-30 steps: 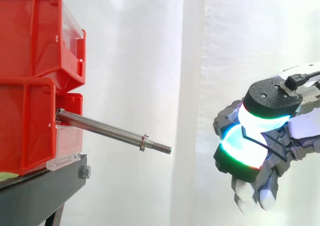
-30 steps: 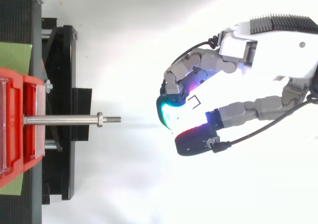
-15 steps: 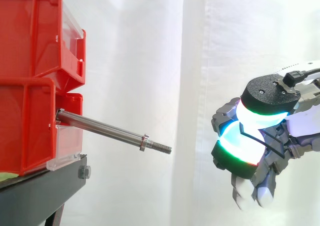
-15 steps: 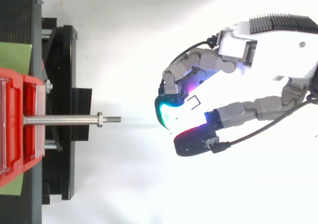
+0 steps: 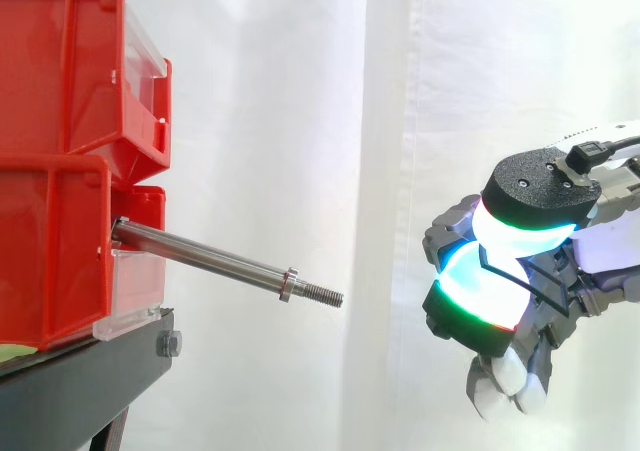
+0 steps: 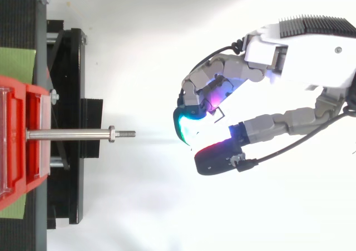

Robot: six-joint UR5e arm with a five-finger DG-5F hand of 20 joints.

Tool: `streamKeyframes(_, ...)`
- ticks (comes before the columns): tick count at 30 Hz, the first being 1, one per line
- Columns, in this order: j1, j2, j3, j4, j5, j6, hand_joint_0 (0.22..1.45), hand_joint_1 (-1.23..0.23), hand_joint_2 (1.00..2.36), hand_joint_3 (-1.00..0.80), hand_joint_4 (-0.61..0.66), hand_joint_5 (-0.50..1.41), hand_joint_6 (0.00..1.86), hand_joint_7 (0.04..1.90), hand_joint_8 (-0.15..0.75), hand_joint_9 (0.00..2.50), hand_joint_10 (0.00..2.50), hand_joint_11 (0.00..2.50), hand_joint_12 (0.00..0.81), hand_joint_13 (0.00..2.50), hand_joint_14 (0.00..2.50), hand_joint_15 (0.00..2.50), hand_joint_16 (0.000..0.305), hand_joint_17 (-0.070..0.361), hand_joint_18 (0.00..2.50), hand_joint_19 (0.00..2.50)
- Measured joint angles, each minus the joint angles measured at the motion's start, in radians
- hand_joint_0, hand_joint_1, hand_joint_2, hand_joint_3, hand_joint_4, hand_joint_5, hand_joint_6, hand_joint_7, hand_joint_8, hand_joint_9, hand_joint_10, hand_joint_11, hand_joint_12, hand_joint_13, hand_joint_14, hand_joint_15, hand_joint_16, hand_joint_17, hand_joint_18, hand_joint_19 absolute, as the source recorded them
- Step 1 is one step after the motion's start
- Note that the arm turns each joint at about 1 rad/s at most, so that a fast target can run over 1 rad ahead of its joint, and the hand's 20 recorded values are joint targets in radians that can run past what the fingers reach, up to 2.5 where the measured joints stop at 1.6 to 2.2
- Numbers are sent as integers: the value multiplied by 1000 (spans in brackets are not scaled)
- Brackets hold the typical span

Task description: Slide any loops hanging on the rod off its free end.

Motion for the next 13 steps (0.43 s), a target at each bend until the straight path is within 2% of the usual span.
streamKeyframes(13,0,0,0,0,0,0,580,-703,1015,-59,-78,-100,885,1027,274,961,19,445,387,801,16,420,60,134,709,487)
